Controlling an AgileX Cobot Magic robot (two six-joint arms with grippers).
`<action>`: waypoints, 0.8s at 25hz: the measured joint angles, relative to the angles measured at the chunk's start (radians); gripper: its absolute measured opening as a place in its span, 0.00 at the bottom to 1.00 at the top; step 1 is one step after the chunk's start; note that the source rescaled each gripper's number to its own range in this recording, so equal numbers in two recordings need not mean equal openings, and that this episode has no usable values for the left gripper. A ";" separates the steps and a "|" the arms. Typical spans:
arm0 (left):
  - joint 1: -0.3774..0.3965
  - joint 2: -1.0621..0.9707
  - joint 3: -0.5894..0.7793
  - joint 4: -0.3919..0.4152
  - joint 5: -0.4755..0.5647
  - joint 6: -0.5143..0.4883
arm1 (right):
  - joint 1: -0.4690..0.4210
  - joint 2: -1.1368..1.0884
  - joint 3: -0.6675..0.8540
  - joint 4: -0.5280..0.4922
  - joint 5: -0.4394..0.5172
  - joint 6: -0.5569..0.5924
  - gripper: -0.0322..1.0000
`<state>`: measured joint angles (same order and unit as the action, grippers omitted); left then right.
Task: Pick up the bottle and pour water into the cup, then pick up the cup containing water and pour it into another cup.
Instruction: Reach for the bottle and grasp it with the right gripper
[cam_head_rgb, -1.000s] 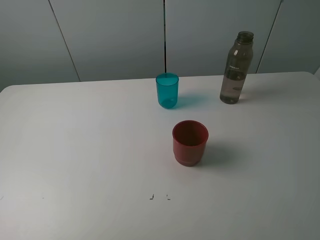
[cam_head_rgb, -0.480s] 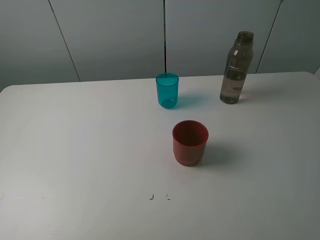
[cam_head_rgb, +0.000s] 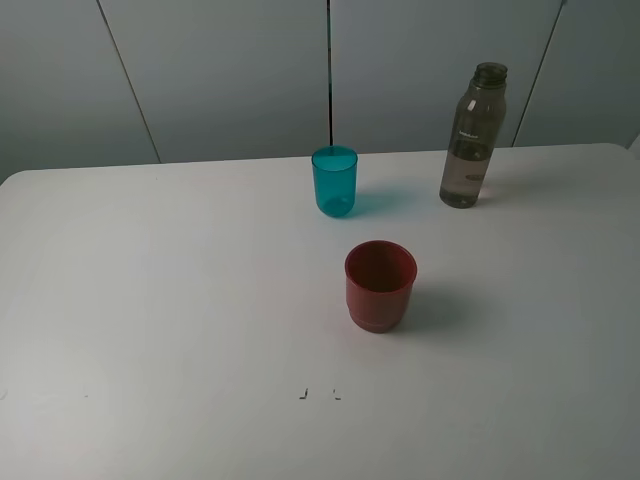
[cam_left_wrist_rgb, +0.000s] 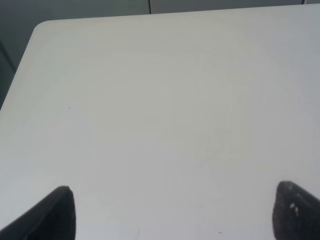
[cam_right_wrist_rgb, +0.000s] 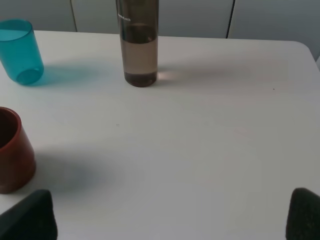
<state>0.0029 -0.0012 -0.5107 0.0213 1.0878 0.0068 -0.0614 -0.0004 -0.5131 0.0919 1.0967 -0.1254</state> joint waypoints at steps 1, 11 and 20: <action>0.000 0.000 0.000 0.000 0.000 0.000 | 0.000 0.000 0.000 0.000 0.000 0.000 1.00; 0.000 0.000 0.000 0.000 0.000 0.000 | 0.000 0.000 0.000 0.000 0.000 0.000 1.00; 0.000 0.000 0.000 0.000 0.000 0.000 | 0.000 0.000 0.000 0.000 0.000 0.000 1.00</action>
<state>0.0029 -0.0012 -0.5107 0.0213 1.0878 0.0068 -0.0614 -0.0004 -0.5131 0.0919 1.0967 -0.1254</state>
